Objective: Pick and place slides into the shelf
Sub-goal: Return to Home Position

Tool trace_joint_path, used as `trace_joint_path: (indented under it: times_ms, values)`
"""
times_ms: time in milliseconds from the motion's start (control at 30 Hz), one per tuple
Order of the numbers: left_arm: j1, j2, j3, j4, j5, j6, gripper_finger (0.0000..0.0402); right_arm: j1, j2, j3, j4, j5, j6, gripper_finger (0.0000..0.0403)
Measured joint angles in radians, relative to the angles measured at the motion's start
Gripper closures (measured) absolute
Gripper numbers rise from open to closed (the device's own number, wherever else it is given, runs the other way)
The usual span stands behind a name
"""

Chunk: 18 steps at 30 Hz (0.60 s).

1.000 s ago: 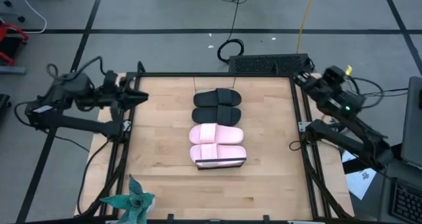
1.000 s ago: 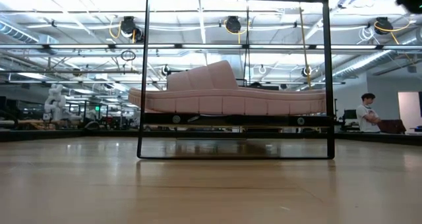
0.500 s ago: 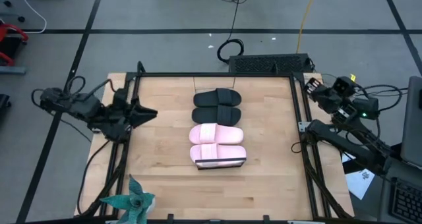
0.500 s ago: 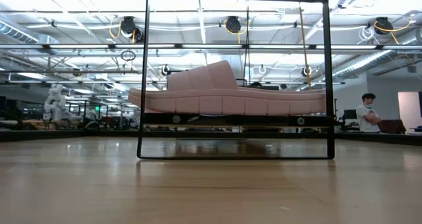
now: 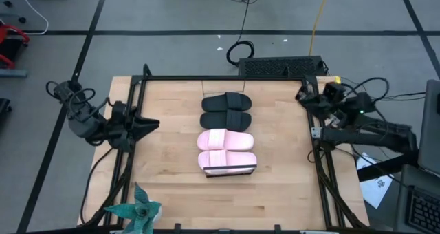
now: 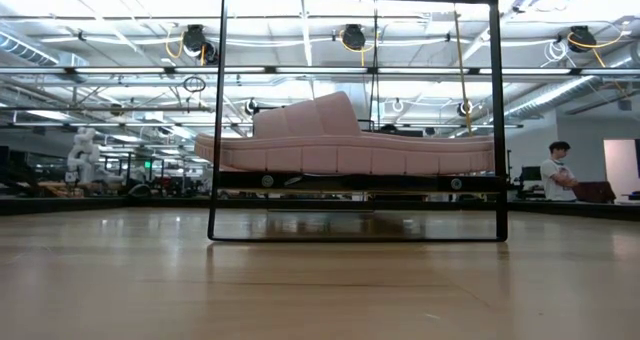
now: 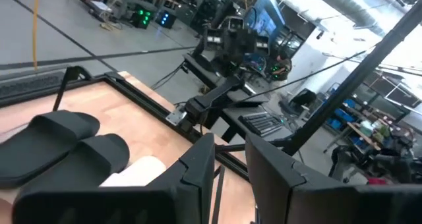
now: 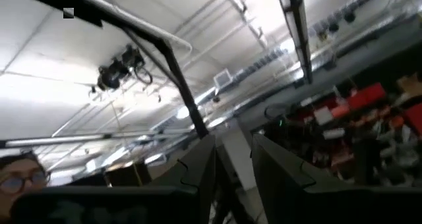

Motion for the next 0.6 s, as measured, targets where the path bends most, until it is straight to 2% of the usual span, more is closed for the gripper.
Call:
trace_joint_path:
  times_ms: [133, 267, 467, 600]
  values:
    - [-0.037, -0.013, 0.0, -0.008, -0.025, 0.021, 0.0314, 0.098, 0.023, -0.001, -0.01, 0.042, -0.025, 0.031]
    - [-0.05, -0.02, 0.001, -0.069, -0.026, 0.019, 0.0314, 0.138, -0.019, -0.001, -0.039, 0.04, -0.077, 0.031]
    - [-0.028, -0.018, 0.0, -0.169, 0.008, 0.014, 0.0314, 0.14, -0.051, 0.0, -0.305, 0.048, -0.08, 0.031]
    - [0.014, -0.017, -0.031, -0.175, 0.064, -0.013, 0.0314, 0.139, -0.043, 0.0, -0.391, 0.045, -0.129, 0.031]
